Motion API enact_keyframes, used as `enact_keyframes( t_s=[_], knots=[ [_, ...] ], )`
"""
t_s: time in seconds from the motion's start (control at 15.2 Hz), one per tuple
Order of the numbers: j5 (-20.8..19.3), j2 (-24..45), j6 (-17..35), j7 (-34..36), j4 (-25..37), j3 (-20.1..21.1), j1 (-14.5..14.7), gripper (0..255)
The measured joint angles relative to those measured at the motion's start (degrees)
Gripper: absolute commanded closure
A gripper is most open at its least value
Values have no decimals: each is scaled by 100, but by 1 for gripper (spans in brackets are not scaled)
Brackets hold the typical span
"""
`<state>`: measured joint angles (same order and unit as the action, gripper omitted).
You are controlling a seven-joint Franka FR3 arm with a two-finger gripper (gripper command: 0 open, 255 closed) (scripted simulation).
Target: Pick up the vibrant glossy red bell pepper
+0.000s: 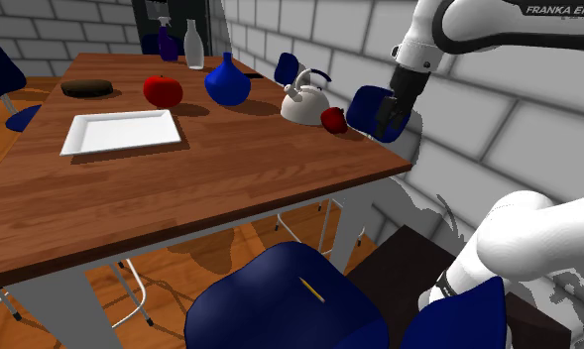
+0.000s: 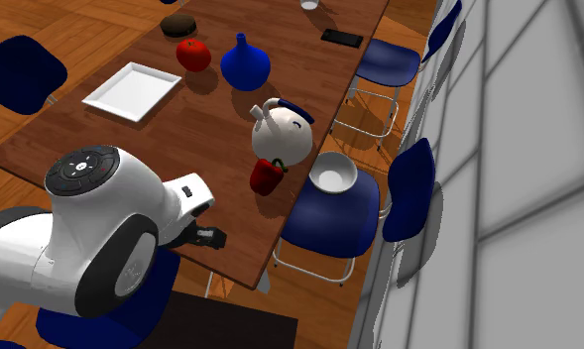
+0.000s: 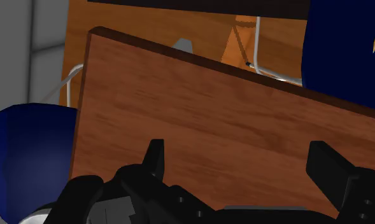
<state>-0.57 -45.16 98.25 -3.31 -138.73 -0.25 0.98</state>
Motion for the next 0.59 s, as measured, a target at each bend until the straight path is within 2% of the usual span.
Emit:
enact_keyframes(
  t_s=[0.2,0.59],
  knots=[
    [-108,158,301,130,-17,96,-64,0],
    [-755,940,1726,897,-43,571,-458,0]
  ],
)
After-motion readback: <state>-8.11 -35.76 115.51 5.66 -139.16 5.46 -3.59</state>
